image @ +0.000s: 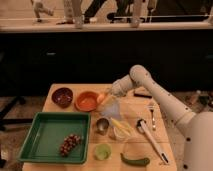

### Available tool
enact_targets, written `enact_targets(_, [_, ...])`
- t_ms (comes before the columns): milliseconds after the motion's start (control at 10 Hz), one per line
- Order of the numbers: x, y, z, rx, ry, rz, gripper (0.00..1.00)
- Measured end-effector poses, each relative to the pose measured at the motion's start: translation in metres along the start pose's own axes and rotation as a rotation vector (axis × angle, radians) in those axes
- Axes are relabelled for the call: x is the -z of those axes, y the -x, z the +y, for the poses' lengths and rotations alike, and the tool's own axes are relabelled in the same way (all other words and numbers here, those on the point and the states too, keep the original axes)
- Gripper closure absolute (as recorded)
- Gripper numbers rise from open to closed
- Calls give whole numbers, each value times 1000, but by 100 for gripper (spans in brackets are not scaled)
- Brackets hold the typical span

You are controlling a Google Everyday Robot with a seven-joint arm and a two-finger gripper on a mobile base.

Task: Place apple in red bowl

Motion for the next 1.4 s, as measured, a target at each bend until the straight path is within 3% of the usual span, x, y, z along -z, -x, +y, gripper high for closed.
enact_targets(500, [-38,20,-10,19,40,-7,100])
enact_targets(1400, [-67,36,-36,23,53,-24,100])
